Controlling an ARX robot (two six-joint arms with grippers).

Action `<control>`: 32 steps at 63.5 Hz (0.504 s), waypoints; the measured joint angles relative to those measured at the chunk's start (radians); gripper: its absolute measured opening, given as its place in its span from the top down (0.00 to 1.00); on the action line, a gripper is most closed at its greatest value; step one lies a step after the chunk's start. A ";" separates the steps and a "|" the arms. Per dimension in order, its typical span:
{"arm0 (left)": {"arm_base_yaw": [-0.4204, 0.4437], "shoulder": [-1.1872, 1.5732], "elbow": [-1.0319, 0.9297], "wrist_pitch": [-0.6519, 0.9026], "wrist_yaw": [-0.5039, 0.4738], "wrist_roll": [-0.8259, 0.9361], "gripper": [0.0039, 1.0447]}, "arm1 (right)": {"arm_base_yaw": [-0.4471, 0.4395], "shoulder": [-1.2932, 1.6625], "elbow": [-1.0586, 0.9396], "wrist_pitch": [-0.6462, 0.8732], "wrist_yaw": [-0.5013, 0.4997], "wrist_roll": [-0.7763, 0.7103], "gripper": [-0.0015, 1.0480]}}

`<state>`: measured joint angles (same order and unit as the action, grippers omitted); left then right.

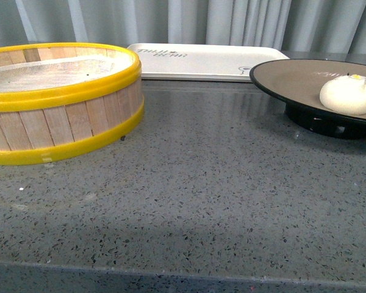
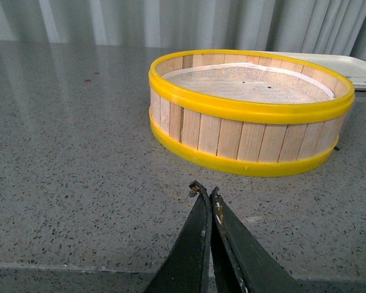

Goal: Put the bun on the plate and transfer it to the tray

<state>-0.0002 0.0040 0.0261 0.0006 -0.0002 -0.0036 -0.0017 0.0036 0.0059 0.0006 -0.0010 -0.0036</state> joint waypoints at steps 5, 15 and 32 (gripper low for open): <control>0.000 0.000 0.000 0.000 0.000 0.001 0.83 | 0.000 0.000 0.000 0.000 0.000 0.000 0.08; 0.000 0.000 0.000 0.000 0.000 0.001 0.56 | 0.000 0.000 0.000 0.000 0.000 0.000 0.08; 0.000 0.000 0.000 0.000 0.000 0.001 0.05 | 0.023 0.025 0.018 -0.050 0.081 -0.019 0.08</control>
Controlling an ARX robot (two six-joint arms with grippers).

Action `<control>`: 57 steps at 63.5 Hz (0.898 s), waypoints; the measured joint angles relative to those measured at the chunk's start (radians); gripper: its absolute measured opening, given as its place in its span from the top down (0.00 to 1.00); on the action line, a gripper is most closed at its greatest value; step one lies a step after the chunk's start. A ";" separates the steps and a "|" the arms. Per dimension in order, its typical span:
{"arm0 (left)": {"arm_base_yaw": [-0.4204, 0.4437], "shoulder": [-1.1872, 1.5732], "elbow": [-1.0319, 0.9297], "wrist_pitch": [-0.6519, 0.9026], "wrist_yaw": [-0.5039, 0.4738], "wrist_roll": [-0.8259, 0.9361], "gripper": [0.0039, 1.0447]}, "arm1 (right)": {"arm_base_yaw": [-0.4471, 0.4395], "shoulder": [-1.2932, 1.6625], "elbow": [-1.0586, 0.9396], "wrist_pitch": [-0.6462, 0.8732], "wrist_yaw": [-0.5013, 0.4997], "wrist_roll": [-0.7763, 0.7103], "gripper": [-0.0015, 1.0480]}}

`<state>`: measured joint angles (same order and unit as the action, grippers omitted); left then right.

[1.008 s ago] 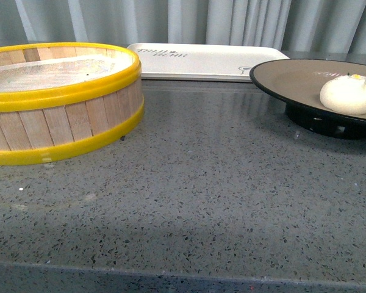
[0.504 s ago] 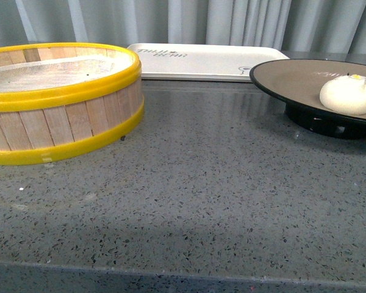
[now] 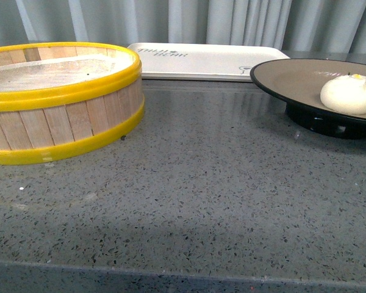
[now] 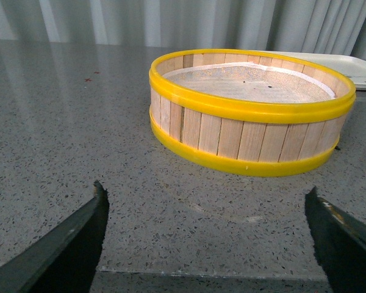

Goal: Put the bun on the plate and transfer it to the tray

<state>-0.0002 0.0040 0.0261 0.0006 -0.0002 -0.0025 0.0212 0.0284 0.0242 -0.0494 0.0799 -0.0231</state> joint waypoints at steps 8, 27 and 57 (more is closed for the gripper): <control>0.000 0.000 0.000 0.000 0.000 0.000 0.06 | -0.003 0.246 0.122 -0.019 0.217 -0.063 0.08; 0.000 0.000 0.000 0.000 0.000 0.000 0.06 | -0.334 0.803 0.441 0.273 -0.212 0.217 0.08; 0.000 0.000 0.000 0.000 0.000 0.000 0.06 | -0.373 1.107 0.535 0.338 -0.527 1.019 0.08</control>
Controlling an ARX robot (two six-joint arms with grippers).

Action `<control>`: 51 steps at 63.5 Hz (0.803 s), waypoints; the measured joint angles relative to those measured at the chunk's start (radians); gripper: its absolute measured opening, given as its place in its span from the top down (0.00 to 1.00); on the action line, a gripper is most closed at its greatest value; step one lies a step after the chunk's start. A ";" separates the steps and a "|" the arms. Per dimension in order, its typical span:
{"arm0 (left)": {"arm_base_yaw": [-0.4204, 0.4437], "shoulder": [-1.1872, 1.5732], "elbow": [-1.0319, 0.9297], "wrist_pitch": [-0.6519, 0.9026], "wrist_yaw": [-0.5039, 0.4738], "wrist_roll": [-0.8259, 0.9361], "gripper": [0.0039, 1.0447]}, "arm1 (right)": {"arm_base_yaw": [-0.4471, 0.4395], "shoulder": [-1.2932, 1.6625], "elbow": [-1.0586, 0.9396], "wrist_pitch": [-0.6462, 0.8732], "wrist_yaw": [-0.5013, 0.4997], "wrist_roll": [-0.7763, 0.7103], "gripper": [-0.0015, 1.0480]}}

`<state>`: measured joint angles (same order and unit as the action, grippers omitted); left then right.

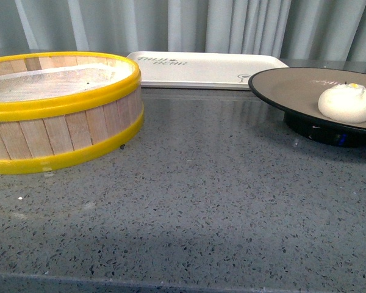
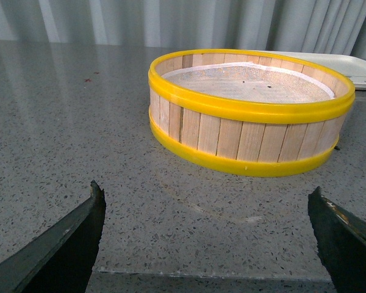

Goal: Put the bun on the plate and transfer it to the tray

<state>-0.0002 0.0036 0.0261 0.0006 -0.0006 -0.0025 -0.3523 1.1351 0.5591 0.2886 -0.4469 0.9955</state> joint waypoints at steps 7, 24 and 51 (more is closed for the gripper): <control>0.000 0.000 0.000 0.000 0.000 0.000 0.06 | 0.019 0.029 0.000 0.029 -0.028 0.073 0.08; 0.000 0.000 0.000 0.000 0.000 0.000 0.06 | 0.081 0.137 0.005 0.106 -0.040 0.159 0.08; 0.000 0.000 0.000 0.000 0.000 0.000 0.06 | 0.174 0.242 0.066 0.165 -0.052 0.224 0.17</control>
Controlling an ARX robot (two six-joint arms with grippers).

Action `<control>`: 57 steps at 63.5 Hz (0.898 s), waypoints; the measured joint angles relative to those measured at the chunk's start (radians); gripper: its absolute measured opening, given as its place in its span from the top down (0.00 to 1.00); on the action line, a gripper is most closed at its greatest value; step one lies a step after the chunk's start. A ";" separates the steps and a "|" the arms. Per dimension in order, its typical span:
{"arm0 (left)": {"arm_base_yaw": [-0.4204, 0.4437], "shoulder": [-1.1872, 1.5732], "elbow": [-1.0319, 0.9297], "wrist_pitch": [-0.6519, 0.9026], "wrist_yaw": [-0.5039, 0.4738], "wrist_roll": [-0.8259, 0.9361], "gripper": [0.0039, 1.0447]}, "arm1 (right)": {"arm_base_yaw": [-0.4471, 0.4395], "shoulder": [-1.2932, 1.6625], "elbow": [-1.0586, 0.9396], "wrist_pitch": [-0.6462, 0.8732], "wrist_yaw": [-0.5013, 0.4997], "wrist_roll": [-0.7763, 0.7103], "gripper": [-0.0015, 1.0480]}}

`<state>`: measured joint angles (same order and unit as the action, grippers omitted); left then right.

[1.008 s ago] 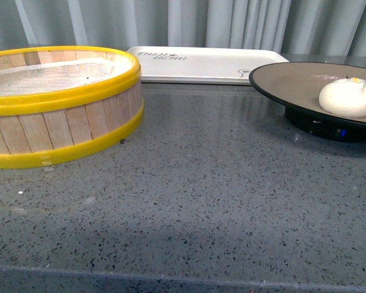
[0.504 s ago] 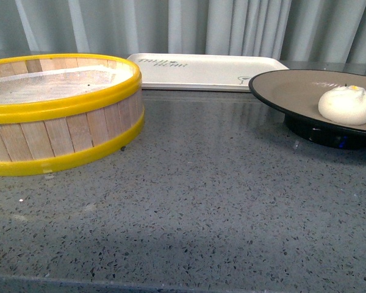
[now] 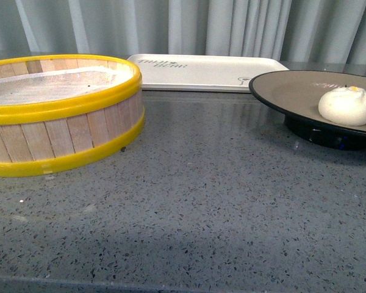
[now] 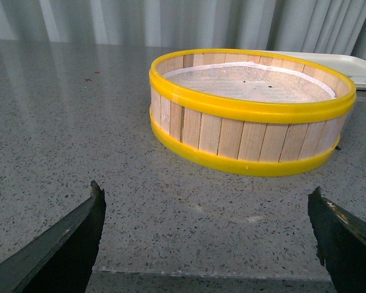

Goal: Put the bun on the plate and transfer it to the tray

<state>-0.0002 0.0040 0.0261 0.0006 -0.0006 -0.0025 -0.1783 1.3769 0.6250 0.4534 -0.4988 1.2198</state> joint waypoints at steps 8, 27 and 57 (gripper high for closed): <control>0.000 0.000 0.000 0.000 0.000 0.000 0.06 | 0.003 0.000 0.002 0.000 -0.008 0.000 0.36; 0.000 0.000 0.000 0.000 0.000 0.000 0.06 | -0.024 0.011 0.002 0.006 -0.019 0.009 0.83; 0.000 0.000 0.000 0.000 0.000 0.000 0.06 | 0.001 -0.080 -0.025 0.032 -0.001 0.013 0.98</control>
<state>-0.0002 0.0040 0.0261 0.0006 -0.0006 -0.0025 -0.1772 1.2972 0.5999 0.4850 -0.4995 1.2327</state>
